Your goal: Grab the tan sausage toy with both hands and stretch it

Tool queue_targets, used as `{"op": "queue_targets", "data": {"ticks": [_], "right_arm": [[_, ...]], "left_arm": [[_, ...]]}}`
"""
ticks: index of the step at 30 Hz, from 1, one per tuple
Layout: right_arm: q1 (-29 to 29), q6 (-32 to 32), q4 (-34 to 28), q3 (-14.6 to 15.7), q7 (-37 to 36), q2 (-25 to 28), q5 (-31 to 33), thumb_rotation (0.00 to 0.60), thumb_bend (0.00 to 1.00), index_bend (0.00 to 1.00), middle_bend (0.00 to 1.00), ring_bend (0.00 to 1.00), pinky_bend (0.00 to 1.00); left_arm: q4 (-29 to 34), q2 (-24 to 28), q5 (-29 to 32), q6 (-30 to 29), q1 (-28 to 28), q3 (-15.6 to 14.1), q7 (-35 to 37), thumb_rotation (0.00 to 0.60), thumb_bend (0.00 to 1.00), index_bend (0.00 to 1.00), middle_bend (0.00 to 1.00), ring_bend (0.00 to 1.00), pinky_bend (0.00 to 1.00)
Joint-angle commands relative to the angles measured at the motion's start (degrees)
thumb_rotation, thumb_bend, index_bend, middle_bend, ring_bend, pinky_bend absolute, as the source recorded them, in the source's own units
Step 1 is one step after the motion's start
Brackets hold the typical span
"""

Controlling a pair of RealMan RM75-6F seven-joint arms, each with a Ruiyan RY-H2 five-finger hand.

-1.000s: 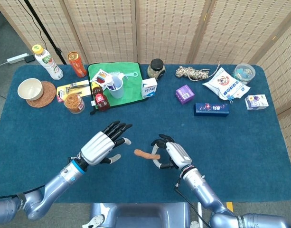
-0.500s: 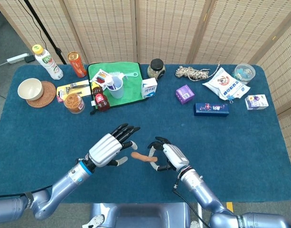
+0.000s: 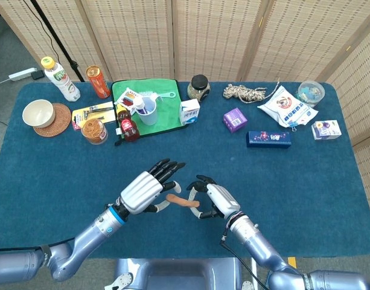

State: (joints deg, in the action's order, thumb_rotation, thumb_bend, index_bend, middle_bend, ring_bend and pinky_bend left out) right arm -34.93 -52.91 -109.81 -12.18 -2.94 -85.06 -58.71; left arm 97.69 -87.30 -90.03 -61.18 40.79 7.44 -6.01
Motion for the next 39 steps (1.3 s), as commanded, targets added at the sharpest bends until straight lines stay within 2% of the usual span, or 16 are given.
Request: {"op": "queue_targets", "data": {"ticks": [1, 13, 33, 39], "right_arm": [[0.1, -0.1, 0.0, 0.1, -0.3, 0.1, -0.2, 0.600, 0.45, 0.68, 0.27, 0.03, 0.00], [0.3, 0.0, -0.1, 0.7, -1.7, 1.0, -0.8, 0.600, 0.45, 0.68, 0.26, 0.03, 0.00], [0.6, 0.2, 0.0, 1.0, -3.1, 2.8, -1.5, 0.600, 0.45, 0.69, 0.25, 0.05, 0.00], [0.3, 0.1, 0.2, 1.0, -2.4, 3.0, -1.3, 0.600, 0.47, 0.71, 0.26, 0.08, 0.00]], "left_arm": [[0.1, -0.4, 0.3, -0.1, 0.2, 0.1, -0.4, 0.600, 0.31, 0.45, 0.05, 0.00, 0.00], [0.2, -0.9, 1.1, -0.6, 0.4, -0.4, -0.9, 0.600, 0.35, 0.49, 0.06, 0.00, 0.00], [-1.4, -2.8, 1.9, -0.7, 1.4, 0.0, 0.6, 0.600, 0.37, 0.74, 0.15, 0.00, 0.00], [-1.2, -2.5, 2.3, -0.5, 1.6, -0.1, 0.7, 0.600, 0.42, 0.79, 0.17, 0.01, 0.00]]}}
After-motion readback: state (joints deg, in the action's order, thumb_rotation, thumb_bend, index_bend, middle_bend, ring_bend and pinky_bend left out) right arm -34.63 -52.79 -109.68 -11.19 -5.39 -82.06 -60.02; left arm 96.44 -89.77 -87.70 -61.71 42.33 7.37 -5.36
